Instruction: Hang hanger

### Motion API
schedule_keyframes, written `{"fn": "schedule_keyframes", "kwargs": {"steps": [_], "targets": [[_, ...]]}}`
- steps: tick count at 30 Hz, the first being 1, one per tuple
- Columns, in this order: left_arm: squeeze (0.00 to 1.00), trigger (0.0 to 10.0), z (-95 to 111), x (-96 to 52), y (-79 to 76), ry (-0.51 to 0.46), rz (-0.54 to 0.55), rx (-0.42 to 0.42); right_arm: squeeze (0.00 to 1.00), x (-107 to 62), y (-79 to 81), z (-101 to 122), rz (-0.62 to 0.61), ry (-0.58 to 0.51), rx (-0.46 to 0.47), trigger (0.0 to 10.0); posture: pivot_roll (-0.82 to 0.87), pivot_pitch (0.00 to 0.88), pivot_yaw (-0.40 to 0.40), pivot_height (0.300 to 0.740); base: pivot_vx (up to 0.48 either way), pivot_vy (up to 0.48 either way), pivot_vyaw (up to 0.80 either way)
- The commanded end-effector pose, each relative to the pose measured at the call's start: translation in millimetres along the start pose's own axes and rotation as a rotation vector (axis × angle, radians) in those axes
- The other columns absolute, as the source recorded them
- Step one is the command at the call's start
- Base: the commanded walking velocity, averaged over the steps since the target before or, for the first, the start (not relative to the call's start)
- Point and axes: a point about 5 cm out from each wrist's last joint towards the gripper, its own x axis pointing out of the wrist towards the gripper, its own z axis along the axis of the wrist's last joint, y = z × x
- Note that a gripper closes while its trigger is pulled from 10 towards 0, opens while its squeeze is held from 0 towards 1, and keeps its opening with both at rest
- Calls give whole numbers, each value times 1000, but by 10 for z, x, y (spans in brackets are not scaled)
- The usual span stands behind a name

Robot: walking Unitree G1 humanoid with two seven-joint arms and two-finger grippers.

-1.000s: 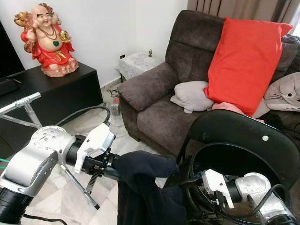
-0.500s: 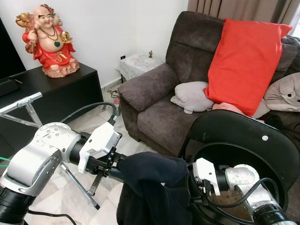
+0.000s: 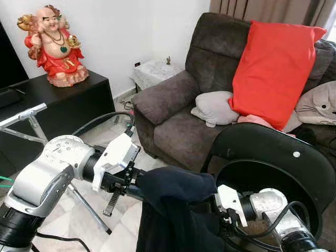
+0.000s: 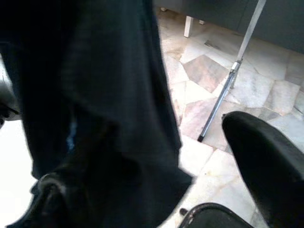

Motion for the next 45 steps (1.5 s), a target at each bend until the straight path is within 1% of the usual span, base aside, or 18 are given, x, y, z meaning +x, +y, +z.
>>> {"fn": "schedule_keyframes", "kwargs": {"steps": [1,6,16,19,23,33,45], "targets": [[0,10000,109,25,6,-11,-17,49,0,-3,-10,37,25,-26,9,0,28,29,32,740,0,0,0],[0,10000,117,23,25,-14,-9,54,0,12,47,-1,89,-2,21,0,30,31,31,740,0,0,0],[0,10000,130,15,47,-19,4,61,0,-16,68,-38,104,16,40,0,28,35,32,740,0,0,0],[0,10000,137,14,62,-20,11,66,0,-33,106,-92,127,58,47,0,28,36,31,740,0,0,0],[0,10000,143,13,73,-20,15,69,0,-33,141,-129,142,74,55,0,28,37,33,740,0,0,0],[0,10000,158,18,96,-24,24,78,0,-5,87,-98,87,48,53,0,29,39,34,740,0,0,0],[0,10000,168,31,116,-34,32,85,0,0,74,-77,77,21,64,0,27,40,33,740,0,0,0]]}}
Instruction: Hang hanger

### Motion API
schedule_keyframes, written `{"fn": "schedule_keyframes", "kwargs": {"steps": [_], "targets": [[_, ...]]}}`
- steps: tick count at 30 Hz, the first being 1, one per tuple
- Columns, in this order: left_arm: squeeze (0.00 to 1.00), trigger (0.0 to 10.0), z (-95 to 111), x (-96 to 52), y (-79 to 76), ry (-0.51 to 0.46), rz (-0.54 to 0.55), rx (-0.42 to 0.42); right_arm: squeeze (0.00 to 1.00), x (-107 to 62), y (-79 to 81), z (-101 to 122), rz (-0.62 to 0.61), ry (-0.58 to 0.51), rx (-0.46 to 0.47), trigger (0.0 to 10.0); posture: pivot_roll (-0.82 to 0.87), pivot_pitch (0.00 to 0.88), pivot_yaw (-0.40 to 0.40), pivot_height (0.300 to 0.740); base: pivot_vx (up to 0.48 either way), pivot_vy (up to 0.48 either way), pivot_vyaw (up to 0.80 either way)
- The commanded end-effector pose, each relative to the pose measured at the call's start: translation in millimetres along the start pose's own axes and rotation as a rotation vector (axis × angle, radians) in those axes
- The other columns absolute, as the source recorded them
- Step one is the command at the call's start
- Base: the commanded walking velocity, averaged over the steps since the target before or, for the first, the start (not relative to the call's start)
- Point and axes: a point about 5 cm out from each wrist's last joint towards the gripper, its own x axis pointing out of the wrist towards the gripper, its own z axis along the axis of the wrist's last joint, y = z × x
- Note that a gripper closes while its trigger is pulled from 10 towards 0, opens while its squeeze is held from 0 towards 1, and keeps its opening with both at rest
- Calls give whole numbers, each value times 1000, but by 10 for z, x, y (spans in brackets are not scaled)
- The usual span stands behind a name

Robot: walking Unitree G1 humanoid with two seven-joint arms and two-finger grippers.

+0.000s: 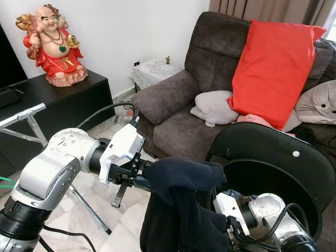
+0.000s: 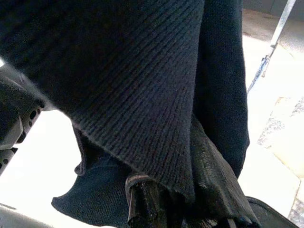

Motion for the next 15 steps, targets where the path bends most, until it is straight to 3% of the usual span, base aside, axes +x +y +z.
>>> {"fn": "schedule_keyframes", "kwargs": {"steps": [1,6,11,15], "targets": [[0,10000,80,-19,34,-8,9,44,0,-25,-31,35,-19,-16,-6,0,26,41,33,740,0,0,0],[0,10000,76,-22,38,-9,19,43,0,-34,-44,46,-31,-23,-6,0,26,41,32,740,0,0,0],[0,10000,57,-38,75,-9,64,-49,0,-34,-56,51,-39,-20,-6,0,26,42,30,740,0,0,0],[0,10000,17,-48,63,29,72,10,0,-31,-57,46,-40,-18,-2,0,28,42,30,740,0,0,0]]}}
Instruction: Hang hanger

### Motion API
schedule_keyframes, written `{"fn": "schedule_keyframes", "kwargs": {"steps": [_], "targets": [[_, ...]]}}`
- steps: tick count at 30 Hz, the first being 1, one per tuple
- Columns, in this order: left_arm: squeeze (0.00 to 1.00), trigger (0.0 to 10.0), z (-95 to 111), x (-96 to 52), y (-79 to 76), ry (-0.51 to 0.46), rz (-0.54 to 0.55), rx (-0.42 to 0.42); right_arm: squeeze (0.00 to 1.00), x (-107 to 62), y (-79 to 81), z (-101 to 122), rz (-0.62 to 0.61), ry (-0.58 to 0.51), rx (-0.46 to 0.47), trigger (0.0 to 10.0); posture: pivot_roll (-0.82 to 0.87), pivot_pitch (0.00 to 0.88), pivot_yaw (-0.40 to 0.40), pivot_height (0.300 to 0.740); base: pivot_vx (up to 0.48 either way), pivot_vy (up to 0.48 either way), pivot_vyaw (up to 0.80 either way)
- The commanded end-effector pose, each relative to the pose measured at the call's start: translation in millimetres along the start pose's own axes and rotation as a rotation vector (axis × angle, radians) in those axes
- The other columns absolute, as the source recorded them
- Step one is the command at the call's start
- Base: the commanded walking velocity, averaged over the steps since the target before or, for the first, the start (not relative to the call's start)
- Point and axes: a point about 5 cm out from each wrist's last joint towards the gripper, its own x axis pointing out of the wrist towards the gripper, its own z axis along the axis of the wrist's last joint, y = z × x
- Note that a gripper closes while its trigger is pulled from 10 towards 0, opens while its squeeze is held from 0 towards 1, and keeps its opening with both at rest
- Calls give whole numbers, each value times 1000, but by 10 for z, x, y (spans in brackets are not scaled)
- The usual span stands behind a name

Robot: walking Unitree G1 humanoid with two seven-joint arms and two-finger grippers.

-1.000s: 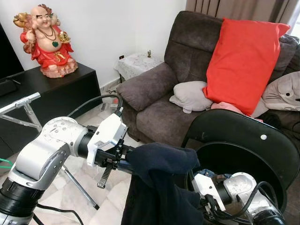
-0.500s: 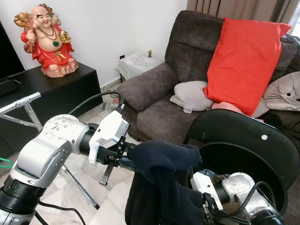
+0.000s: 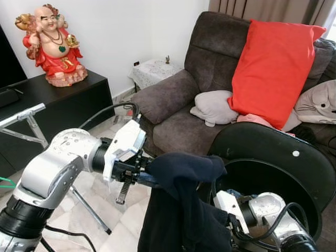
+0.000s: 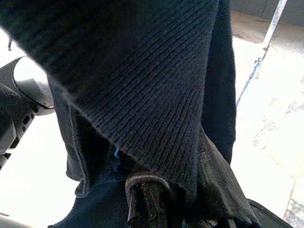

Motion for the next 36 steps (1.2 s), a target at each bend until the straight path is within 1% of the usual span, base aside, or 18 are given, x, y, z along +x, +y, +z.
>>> {"fn": "schedule_keyframes", "kwargs": {"steps": [1,12,13,15,17,18,19,21,23,26,27,28,31,34,36], "targets": [[0,10000,29,-42,9,22,5,50,0,-23,-35,28,-17,-6,-2,0,28,42,30,740,0,0,0],[0,10000,-13,-36,31,26,38,8,0,-22,-35,26,-20,-5,1,0,25,41,30,740,0,0,0],[1000,10000,-66,-54,59,30,72,-26,0,-22,-37,28,-22,-5,0,0,26,41,31,740,0,0,0],[1000,10000,-133,-82,77,43,96,-50,0,-20,-41,32,-24,-4,-1,0,25,42,32,740,0,0,0],[1000,10000,-199,-110,69,60,103,-58,0,-19,-45,34,-25,-4,-2,0,25,40,33,740,0,0,0],[1000,10000,-199,-110,69,60,103,-58,0,-19,-45,34,-25,-4,-2,0,25,40,33,740,0,0,0],[1000,10000,-259,-133,57,77,117,-70,0,-19,-45,36,-26,-4,-3,0,24,41,33,740,0,0,0],[1000,10000,-318,-154,47,93,137,-92,0,-20,-45,36,-27,-3,-5,0,24,40,33,740,0,0,0],[1000,10000,-340,-163,44,96,148,-103,0,-20,-45,35,-28,-2,-5,0,24,40,33,740,0,0,0],[1000,10000,-442,-204,43,130,197,-133,0,-23,-48,34,-31,2,-7,0,24,37,33,740,0,0,0],[1000,10000,-442,-204,43,130,197,-133,0,-23,-48,34,-31,2,-7,0,24,37,33,740,0,0,0],[1000,10000,-531,-244,31,158,233,-156,0,-25,-52,34,-34,7,-10,0,23,36,33,740,0,0,0],[1000,10000,-596,-284,17,179,261,-175,0,-29,-62,35,-42,19,-17,0,22,35,32,740,0,0,0],[1000,10000,-778,-370,-54,323,279,-187,0,-39,-78,24,-53,77,-52,0,23,36,31,740,0,0,0],[1000,10000,-875,-407,-82,399,290,-192,0,-40,-82,14,-50,119,-73,0,22,36,30,740,0,0,0]]}}
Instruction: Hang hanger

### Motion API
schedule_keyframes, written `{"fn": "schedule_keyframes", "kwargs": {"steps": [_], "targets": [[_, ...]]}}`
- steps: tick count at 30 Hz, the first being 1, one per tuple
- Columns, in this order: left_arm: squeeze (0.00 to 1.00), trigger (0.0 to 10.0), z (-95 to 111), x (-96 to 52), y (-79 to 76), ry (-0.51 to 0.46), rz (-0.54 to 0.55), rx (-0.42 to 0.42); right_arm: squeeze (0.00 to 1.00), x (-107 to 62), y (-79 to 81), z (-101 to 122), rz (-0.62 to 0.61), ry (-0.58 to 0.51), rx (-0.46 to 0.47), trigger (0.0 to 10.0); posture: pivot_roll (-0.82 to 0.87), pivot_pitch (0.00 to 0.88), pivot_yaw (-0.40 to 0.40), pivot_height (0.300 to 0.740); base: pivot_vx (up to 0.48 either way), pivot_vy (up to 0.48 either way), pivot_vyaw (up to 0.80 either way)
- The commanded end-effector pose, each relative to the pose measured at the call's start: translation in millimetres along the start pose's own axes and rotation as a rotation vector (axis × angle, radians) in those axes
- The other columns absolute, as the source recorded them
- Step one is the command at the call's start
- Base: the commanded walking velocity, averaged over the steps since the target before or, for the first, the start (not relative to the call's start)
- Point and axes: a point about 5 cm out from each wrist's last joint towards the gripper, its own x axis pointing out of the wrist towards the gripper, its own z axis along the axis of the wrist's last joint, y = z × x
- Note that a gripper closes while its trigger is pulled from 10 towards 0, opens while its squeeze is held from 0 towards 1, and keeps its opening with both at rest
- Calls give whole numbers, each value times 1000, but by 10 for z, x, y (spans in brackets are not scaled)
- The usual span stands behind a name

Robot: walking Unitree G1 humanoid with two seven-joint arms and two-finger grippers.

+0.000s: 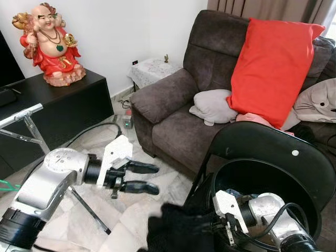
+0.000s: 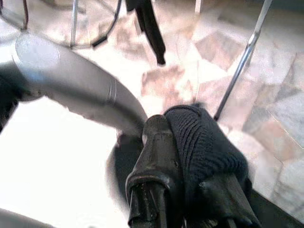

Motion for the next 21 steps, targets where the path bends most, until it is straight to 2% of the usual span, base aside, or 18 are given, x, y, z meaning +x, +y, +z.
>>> {"fn": "schedule_keyframes", "kwargs": {"steps": [1,2,3,4,5,7,9,10,12,15,18,21], "targets": [[1000,10000,-144,-1,0,124,25,25,0,-32,-60,51,-6,78,-81,0,22,36,30,740,0,0,0],[1000,10000,-209,5,-1,171,37,34,0,-30,-60,30,1,135,-109,0,22,36,30,740,0,0,0],[1000,10000,-265,44,8,196,66,50,0,-29,-64,-13,14,251,-167,0,17,41,28,740,0,0,0],[1000,10000,-265,44,8,196,66,50,0,-29,-64,-13,14,251,-167,0,17,41,28,740,0,0,0],[1000,10000,-252,108,31,166,106,59,0,-29,-76,-45,21,345,-219,0,17,42,27,740,0,0,0],[1000,10000,-216,176,49,133,139,75,0,-18,-96,-42,16,379,-251,0,21,43,24,740,0,0,0],[1000,10000,-178,262,46,106,154,95,0,26,-130,11,3,364,-267,0,25,45,23,740,0,0,0],[0,10000,-164,307,31,95,148,100,0,48,-154,46,-5,361,-280,0,25,45,22,740,0,0,0],[0,10000,-140,410,-20,80,113,121,0,74,-229,121,-25,408,-348,0,20,46,22,740,0,0,0],[0,10000,-144,454,-28,88,108,129,0,84,-262,162,-24,435,-393,0,21,47,22,740,0,0,0],[0,10000,-114,527,-81,63,54,117,0,95,-363,272,-36,499,-488,0,13,47,17,740,0,0,0],[0,10000,-94,574,-163,48,-14,107,0,54,-567,484,-122,599,-629,0,15,46,14,740,0,0,0]]}}
